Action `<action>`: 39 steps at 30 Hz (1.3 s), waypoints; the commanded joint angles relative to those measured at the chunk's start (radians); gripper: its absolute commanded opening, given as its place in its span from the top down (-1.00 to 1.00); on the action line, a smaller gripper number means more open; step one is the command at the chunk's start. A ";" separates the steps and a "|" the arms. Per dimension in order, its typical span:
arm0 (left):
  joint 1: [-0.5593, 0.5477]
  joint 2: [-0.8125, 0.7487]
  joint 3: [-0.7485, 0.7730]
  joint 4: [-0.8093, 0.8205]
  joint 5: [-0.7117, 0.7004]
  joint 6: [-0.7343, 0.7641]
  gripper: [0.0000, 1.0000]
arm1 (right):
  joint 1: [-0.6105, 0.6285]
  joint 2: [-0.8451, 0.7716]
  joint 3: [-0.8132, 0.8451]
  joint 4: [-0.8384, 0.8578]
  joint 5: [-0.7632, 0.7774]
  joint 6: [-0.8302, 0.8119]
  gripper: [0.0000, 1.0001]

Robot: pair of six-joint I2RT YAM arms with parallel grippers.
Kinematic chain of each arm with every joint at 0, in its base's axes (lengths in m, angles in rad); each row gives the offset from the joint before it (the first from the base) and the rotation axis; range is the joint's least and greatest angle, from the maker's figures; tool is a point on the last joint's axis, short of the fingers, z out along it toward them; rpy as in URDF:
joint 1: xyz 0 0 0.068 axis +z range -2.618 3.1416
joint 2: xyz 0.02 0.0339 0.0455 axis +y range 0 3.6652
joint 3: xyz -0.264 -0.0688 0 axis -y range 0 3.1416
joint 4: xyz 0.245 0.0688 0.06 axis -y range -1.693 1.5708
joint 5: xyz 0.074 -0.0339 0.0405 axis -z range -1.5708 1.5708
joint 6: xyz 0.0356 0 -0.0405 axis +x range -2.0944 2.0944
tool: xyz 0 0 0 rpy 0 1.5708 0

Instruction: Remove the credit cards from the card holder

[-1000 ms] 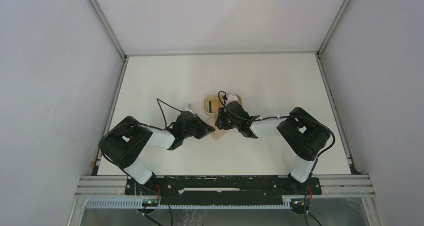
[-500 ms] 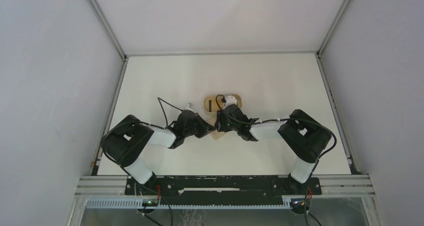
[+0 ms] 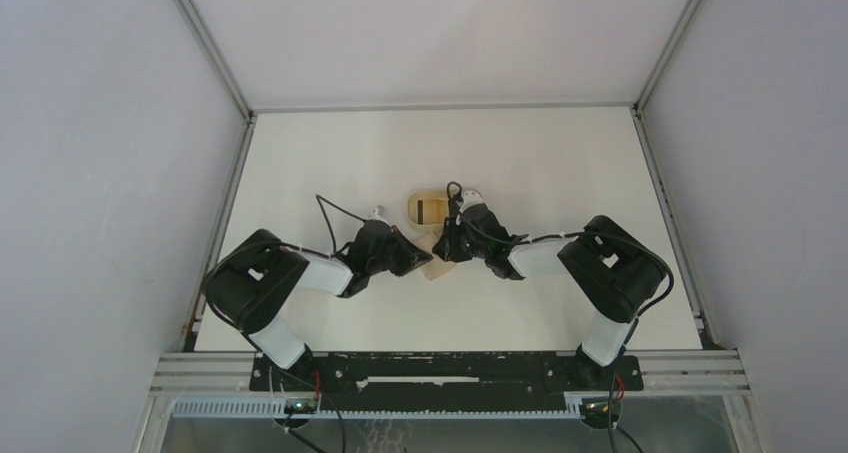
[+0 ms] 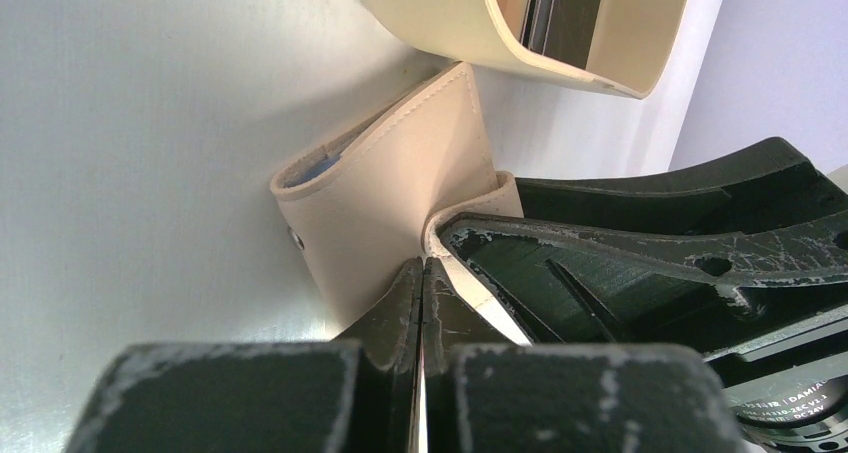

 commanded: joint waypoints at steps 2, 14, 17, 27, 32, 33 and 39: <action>0.014 0.099 -0.016 -0.222 -0.187 0.067 1.00 | 0.060 0.069 -0.048 -0.150 -0.128 0.025 0.43; 0.014 0.105 -0.008 -0.240 -0.194 0.061 1.00 | 0.096 0.135 -0.033 -0.155 -0.105 0.044 1.00; 0.013 0.100 -0.005 -0.250 -0.200 0.063 1.00 | 0.107 0.152 -0.013 -0.181 -0.091 0.038 1.00; 0.018 0.064 -0.018 -0.275 -0.220 0.063 1.00 | 0.121 0.083 -0.012 -0.267 -0.042 0.032 1.00; 0.019 0.064 -0.020 -0.283 -0.226 0.064 1.00 | 0.111 0.061 -0.021 -0.305 -0.047 0.022 1.00; 0.020 0.066 -0.019 -0.284 -0.227 0.064 1.00 | 0.112 0.052 -0.023 -0.316 -0.032 0.018 1.00; 0.020 0.069 -0.015 -0.292 -0.229 0.066 1.00 | 0.167 -0.005 -0.029 -0.353 0.079 -0.035 1.00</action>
